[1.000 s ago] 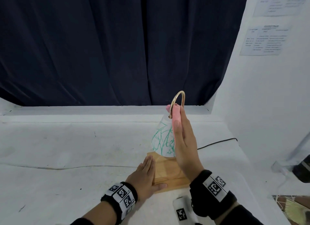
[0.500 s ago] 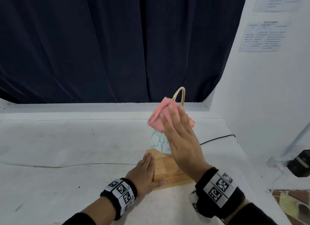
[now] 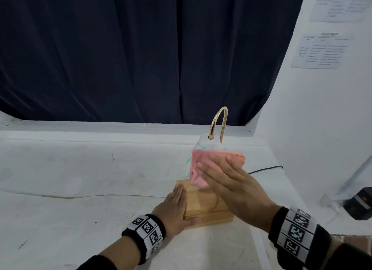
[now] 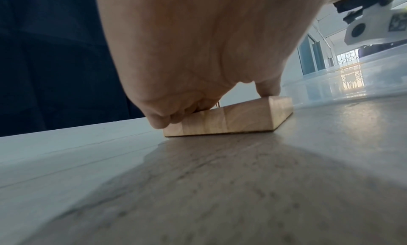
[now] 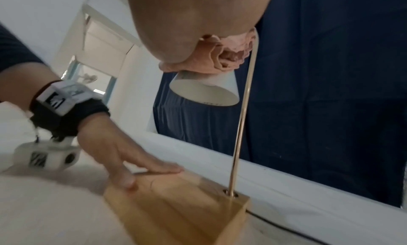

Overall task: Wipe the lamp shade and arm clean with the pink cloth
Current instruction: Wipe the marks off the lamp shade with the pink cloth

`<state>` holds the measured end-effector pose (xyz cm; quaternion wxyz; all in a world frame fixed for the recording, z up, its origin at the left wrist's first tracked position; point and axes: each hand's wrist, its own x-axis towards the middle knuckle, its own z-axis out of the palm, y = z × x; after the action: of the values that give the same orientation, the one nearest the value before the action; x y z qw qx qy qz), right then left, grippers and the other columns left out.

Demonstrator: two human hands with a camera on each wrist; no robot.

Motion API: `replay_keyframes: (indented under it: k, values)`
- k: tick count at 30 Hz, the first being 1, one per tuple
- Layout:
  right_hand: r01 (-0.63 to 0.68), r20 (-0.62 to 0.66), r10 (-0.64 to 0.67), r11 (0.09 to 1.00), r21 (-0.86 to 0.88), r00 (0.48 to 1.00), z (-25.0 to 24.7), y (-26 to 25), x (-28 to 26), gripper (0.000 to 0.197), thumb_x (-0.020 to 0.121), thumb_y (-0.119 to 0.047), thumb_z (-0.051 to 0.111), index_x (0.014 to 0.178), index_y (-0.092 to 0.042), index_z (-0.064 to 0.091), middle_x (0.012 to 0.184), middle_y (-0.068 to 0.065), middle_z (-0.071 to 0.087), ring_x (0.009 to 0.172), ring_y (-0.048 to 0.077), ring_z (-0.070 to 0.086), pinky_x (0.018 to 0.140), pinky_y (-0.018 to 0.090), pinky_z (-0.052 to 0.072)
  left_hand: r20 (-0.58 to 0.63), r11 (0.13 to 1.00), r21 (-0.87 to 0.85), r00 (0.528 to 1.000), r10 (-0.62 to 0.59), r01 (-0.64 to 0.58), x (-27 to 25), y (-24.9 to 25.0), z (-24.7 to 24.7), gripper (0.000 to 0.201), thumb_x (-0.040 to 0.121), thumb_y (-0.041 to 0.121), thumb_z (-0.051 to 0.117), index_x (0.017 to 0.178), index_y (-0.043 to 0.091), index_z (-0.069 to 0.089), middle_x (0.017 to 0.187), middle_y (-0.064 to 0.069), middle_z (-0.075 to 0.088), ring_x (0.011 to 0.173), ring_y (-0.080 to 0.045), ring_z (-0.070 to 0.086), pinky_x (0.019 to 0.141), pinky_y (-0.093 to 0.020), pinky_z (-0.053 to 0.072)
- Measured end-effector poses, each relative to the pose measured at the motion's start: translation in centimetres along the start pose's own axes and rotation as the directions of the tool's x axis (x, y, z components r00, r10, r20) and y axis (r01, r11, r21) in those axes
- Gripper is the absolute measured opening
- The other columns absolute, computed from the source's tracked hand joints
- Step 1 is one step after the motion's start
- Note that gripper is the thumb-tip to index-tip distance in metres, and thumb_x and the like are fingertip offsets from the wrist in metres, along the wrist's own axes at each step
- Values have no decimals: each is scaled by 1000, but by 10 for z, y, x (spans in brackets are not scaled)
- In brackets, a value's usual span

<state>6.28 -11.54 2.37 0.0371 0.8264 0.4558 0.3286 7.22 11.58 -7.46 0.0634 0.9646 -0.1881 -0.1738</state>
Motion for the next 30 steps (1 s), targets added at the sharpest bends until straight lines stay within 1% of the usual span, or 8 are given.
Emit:
replay_keyframes:
  k: [5,10,14,16,19,22,25,30]
  values:
    - [-149,-113,147,989,-12,983,-13,9,34,64,90,6,59,151,-2,43,162,15,36,154,35,24,126,54,20,7,1000,-14,1000,-13,13,-2,1,-1,126,68,89,13,156,2,-15,164,-10,-26,152,-18,-21,125,-34,-1]
    - [-78,12,80,994,-81,997,-5,-7,67,50,89,-4,42,136,1,58,144,17,57,150,35,26,128,47,-3,5,999,-23,1000,-30,31,0,-1,2,114,87,82,30,156,3,-15,164,-10,-25,153,-20,-20,126,-38,2]
    - [82,91,-74,993,-85,993,5,-19,51,40,90,-3,46,123,0,69,132,16,67,136,36,52,127,48,11,-11,1000,-9,1000,-20,20,-2,0,1,112,89,80,31,156,2,-14,165,-11,-23,153,-20,-17,126,-37,0]
    - [145,146,-131,985,-91,981,4,-19,36,46,86,-8,50,129,-5,67,139,11,64,139,32,47,123,46,17,-22,1000,4,1000,-17,17,-1,-1,2,114,86,83,27,157,2,-11,166,-12,-18,154,-23,-13,126,-38,1]
    - [179,172,-166,982,-59,971,2,-11,13,57,88,-10,41,143,-8,57,152,8,53,146,28,34,123,46,20,-44,1000,6,999,-4,5,2,-4,5,120,77,90,18,158,4,-7,167,-12,-14,154,-22,-10,126,-40,5]
    - [83,59,-80,996,-42,995,-1,3,3,56,94,-5,42,149,-8,48,158,8,45,148,28,37,122,51,27,-13,1000,-9,1000,-14,14,-1,-2,2,112,88,81,30,157,3,-13,165,-10,-22,153,-21,-16,126,-39,2]
    - [-33,-41,30,996,-81,999,-9,10,19,58,93,-2,48,151,-5,45,160,12,40,151,31,32,124,53,25,-2,1000,4,1000,-7,7,-4,2,-3,111,91,77,32,156,0,-13,164,-14,-24,153,-21,-19,126,-37,0]
    - [-115,-27,113,990,-85,993,-12,-2,68,41,100,-6,44,138,-1,57,144,15,57,151,36,31,128,51,14,6,1000,1,1000,-9,9,-5,3,-3,110,91,77,31,155,0,-14,164,-14,-24,152,-20,-20,126,-37,-1]
